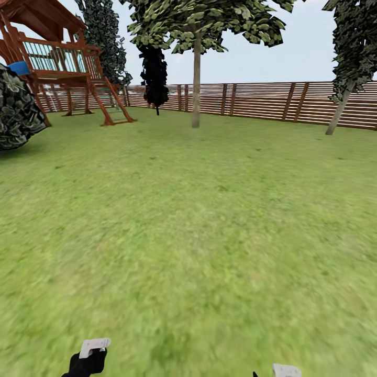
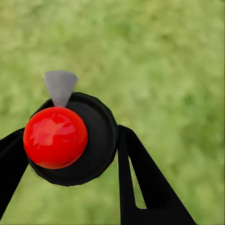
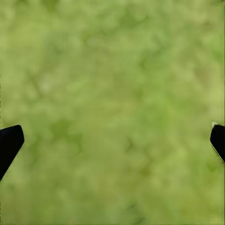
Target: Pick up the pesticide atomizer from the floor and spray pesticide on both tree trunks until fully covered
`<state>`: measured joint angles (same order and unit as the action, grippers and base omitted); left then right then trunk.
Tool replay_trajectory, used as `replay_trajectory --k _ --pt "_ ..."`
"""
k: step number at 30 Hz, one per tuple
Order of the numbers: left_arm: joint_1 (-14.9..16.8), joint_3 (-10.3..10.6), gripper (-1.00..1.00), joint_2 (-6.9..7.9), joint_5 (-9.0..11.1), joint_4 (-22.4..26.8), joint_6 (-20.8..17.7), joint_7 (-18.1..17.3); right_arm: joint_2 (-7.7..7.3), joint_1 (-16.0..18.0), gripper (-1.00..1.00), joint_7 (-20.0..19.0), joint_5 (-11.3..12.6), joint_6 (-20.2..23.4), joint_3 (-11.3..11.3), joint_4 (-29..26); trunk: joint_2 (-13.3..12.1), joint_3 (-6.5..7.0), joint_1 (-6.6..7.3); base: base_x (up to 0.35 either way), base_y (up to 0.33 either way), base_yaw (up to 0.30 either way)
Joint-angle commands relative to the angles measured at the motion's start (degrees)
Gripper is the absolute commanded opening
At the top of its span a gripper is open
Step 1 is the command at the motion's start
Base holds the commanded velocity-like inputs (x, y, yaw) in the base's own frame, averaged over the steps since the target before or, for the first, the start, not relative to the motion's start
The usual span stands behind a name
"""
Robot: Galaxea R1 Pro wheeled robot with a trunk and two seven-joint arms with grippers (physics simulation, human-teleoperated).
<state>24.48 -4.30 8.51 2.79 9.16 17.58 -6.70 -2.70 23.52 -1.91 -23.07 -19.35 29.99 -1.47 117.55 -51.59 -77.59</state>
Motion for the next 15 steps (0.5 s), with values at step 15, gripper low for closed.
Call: replay_trajectory --k 15 --pt "0.0 -0.4 -1.0 -0.15 0.2 -0.4 0.1 -0.7 -0.03 0.0 1.0 -0.2 -0.3 -0.2 0.5 0.1 0.0 -0.05 -0.03 0.339 0.0 0.0"
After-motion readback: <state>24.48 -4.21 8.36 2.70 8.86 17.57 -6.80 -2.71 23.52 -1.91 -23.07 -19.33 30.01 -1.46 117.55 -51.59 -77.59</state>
